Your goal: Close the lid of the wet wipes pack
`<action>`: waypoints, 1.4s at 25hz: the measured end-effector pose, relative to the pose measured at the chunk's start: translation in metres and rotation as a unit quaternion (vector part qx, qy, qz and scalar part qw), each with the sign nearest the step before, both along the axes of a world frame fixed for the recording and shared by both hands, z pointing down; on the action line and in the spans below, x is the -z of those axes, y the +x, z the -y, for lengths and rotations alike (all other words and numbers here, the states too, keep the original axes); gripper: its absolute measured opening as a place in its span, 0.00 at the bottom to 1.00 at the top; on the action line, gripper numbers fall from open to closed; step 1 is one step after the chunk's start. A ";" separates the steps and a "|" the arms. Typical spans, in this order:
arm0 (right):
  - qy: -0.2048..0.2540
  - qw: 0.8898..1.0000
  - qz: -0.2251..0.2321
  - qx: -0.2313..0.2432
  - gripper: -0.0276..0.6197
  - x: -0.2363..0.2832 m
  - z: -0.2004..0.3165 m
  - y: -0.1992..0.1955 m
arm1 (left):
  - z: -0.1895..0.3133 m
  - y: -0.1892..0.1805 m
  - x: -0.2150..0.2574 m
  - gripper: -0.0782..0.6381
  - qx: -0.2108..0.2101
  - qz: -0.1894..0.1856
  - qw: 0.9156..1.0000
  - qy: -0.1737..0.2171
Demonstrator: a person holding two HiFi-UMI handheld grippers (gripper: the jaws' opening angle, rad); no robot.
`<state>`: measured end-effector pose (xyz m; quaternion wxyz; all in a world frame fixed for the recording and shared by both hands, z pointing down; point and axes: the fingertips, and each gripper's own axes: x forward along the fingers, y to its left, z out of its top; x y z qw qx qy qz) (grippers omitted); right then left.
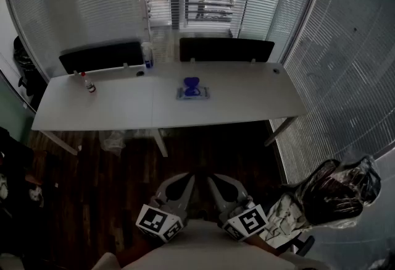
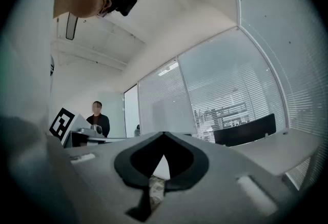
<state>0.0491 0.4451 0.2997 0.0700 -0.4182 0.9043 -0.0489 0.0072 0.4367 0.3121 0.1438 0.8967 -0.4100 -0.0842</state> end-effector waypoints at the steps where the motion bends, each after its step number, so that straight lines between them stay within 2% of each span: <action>1: -0.003 1.000 -0.003 -0.001 0.04 -0.002 0.001 0.001 | 0.001 0.000 -0.001 0.11 0.000 0.000 1.000 0.000; 9: -0.008 1.000 -0.011 -0.003 0.04 -0.006 0.005 0.004 | 0.004 0.004 -0.003 0.11 0.000 0.001 1.000 -0.002; 15: -0.016 0.999 0.032 0.022 0.04 0.001 0.001 0.001 | 0.005 0.001 -0.002 0.11 0.006 0.002 1.000 0.001; 26: -0.013 1.000 0.025 0.014 0.04 -0.001 0.000 0.003 | 0.003 0.003 -0.004 0.11 0.007 0.003 1.000 -0.001; 35: -0.014 0.999 0.034 0.006 0.04 -0.003 0.003 0.033 | 0.006 0.035 -0.004 0.11 -0.002 0.011 1.000 -0.005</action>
